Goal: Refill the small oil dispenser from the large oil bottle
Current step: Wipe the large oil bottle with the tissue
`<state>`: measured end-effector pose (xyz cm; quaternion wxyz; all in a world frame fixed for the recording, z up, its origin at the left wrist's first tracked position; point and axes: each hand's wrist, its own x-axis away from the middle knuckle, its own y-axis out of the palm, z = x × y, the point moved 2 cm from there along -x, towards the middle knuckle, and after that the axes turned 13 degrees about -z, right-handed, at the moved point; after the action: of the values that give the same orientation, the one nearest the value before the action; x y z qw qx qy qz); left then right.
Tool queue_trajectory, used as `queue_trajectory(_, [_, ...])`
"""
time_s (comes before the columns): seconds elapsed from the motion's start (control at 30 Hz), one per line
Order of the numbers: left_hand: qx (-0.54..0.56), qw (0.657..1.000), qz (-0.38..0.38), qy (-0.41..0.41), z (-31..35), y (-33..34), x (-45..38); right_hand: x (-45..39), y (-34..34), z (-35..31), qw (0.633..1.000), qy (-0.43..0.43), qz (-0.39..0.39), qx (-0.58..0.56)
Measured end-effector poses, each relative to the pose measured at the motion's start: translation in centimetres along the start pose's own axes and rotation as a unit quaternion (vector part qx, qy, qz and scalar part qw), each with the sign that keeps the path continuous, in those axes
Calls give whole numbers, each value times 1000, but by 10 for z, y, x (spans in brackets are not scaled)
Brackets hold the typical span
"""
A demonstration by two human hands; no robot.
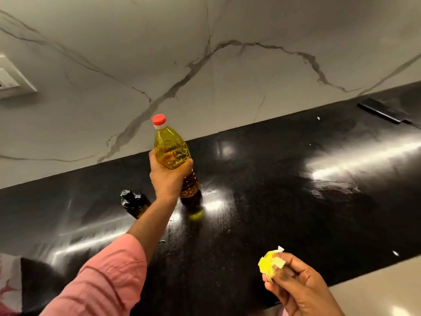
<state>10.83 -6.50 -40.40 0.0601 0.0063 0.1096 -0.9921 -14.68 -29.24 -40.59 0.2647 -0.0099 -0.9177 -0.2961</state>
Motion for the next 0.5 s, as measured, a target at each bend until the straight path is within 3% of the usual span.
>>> queue_trajectory(0.5, [-18, 1000, -8, 14, -21, 9, 11, 62, -173, 34, 953, -76, 294, 10])
